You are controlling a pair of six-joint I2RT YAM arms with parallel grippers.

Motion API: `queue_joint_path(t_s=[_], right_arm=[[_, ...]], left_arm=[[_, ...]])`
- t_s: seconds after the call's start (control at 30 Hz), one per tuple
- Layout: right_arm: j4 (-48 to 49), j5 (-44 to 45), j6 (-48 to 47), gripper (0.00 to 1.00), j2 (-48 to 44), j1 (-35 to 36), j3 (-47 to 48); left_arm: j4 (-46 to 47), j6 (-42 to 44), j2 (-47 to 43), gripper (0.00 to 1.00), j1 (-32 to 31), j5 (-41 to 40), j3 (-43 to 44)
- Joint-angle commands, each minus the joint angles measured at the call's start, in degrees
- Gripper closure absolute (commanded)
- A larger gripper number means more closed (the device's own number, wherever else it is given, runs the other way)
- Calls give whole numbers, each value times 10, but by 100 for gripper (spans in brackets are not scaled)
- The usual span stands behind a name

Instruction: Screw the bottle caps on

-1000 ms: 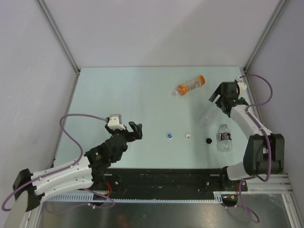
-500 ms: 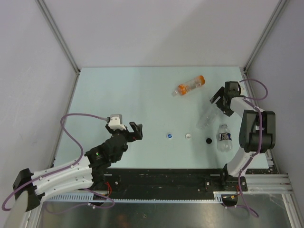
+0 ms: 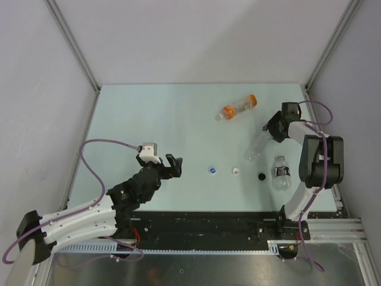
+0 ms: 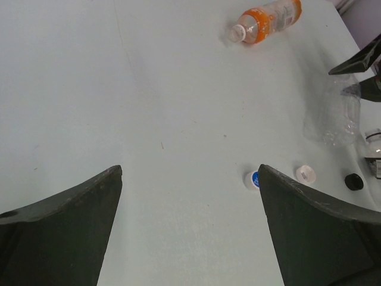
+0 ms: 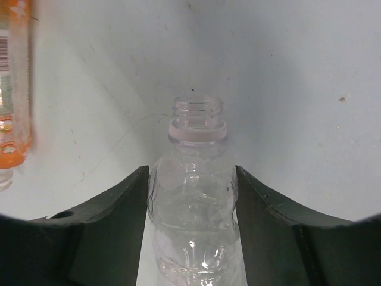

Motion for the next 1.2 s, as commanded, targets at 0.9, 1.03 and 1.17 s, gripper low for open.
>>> queue_joint_path(t_s=[0.9,1.03,1.17], right_arm=[[347,359,-95,63,-446,583,-139],[385,429,-112,64,-428,635,-139],[404,478,-127,64,-423,667,-139]], left_arm=[[144,118,132,1,2,351,203],[148,122,150,0,2,333,207],[149,124,154,5,2,316,203]])
